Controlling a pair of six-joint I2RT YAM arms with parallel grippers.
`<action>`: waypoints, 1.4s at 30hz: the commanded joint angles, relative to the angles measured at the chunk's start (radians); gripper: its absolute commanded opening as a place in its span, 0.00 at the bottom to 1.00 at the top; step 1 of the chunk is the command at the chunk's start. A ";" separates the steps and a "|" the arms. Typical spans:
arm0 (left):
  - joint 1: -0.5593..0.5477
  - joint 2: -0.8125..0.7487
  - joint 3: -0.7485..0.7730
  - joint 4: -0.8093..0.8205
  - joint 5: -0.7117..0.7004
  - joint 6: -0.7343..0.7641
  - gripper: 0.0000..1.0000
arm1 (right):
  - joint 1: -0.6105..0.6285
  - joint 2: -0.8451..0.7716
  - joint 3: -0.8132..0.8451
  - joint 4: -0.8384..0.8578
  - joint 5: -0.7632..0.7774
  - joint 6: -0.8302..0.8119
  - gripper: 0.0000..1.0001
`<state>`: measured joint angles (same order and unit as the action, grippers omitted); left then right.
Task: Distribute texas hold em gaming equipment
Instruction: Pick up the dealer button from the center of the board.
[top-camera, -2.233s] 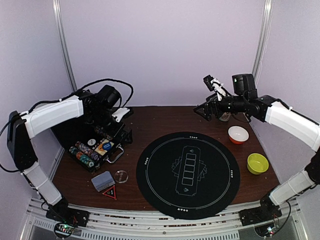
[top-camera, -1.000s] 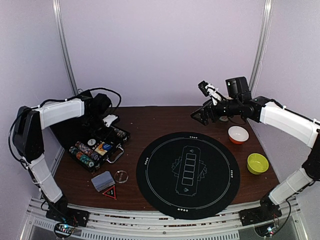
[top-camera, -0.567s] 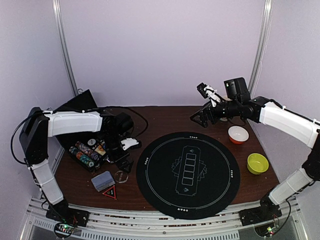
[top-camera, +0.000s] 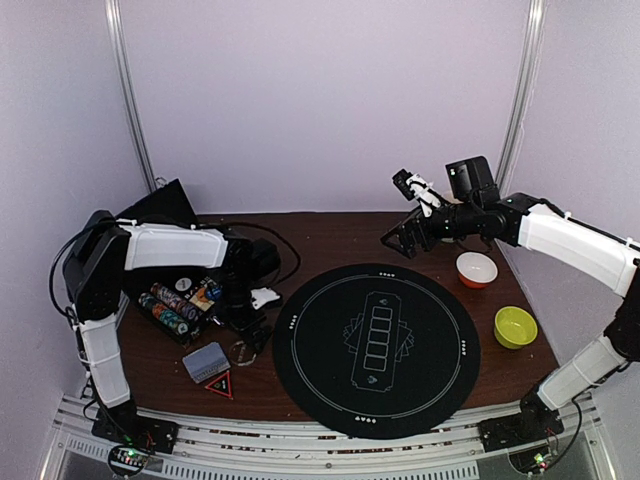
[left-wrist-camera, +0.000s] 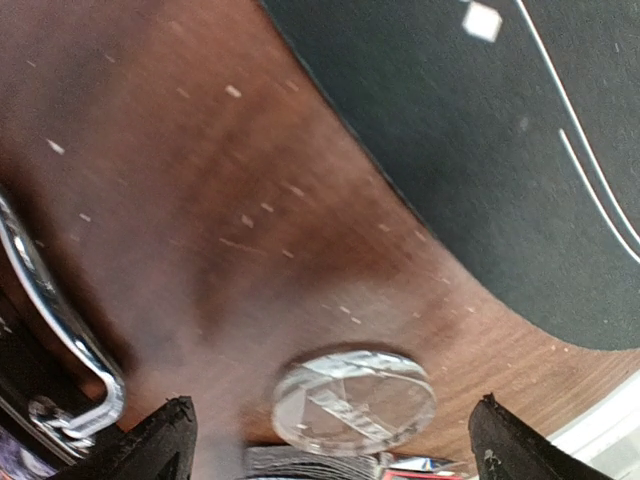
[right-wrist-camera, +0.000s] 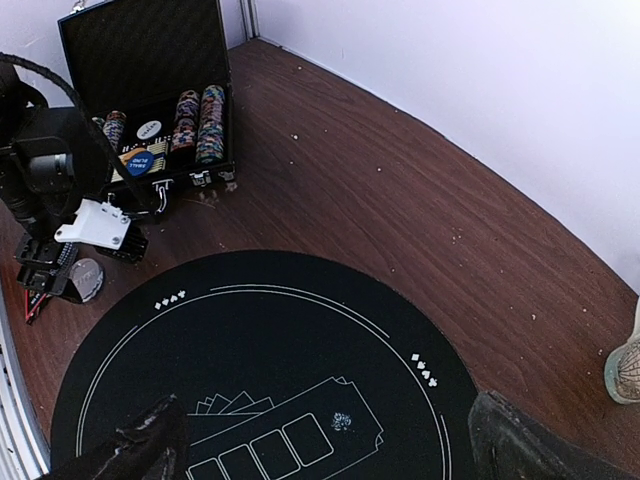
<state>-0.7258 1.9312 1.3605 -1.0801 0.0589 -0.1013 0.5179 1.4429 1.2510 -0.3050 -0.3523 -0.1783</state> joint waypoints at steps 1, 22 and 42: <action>-0.015 -0.017 -0.047 -0.026 0.031 -0.060 0.98 | 0.008 0.004 0.024 -0.004 0.007 -0.006 1.00; -0.016 -0.004 -0.161 0.056 0.012 -0.066 0.74 | 0.009 -0.012 0.001 0.004 0.029 -0.011 1.00; -0.085 0.011 -0.261 0.187 -0.030 -0.134 0.64 | 0.008 -0.034 -0.028 0.032 0.033 0.031 1.00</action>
<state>-0.7727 1.8706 1.1767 -0.9524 0.0147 -0.2092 0.5198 1.4414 1.2312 -0.2874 -0.3225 -0.1684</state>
